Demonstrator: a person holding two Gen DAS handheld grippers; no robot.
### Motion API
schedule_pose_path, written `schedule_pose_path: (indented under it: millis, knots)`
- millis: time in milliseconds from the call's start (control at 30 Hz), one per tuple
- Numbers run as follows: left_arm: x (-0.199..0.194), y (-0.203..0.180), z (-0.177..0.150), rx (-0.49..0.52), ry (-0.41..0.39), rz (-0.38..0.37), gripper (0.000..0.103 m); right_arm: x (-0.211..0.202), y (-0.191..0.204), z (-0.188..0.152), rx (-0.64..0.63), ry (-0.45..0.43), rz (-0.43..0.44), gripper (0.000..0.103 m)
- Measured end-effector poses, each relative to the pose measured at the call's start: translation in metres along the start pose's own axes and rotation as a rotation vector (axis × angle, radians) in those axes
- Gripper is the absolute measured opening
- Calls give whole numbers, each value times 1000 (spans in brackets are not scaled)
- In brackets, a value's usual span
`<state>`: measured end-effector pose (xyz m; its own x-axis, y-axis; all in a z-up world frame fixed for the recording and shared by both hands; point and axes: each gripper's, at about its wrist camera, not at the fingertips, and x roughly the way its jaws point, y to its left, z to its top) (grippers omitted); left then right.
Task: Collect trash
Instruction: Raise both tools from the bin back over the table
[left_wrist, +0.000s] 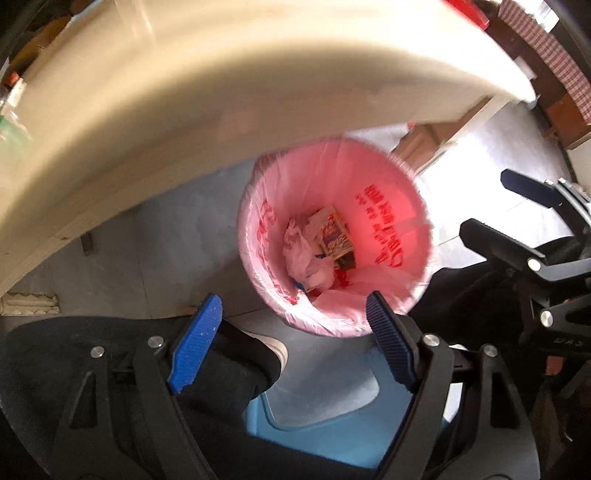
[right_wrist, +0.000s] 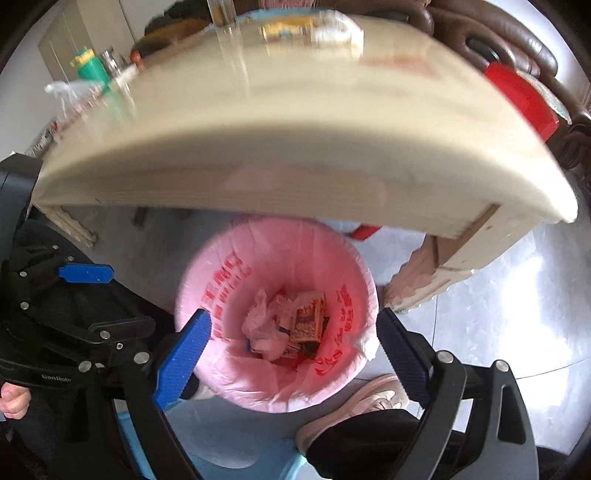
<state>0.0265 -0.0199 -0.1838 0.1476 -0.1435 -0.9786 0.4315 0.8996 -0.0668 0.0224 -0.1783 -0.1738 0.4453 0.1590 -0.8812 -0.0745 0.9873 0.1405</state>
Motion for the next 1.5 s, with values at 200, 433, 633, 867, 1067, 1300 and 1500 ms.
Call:
schedule_pose_path:
  millis: [200, 433, 633, 867, 1067, 1300, 1500]
  knots:
    - [-93, -2, 7, 56, -156, 29, 85, -90, 1, 23, 32, -200, 35, 95]
    - [-203, 4, 41, 91, -325, 25, 88, -183, -2, 62, 44, -400, 94, 96]
    - [-263, 4, 78, 131, -439, 63, 91, -223, 6, 97, -15, -504, 66, 96]
    - [-275, 3, 134, 193, -455, 88, 92, -219, 4, 136, -49, -522, 65, 96]
    - [-256, 3, 170, 233, -421, 84, 92, -201, -4, 163, -52, -514, 67, 96]
    - [-215, 4, 212, 288, -358, 78, 92, -169, -18, 189, -48, -485, 70, 96]
    - [-164, 3, 247, 392, -278, 72, 92, -134, -35, 213, -33, -448, 90, 96]
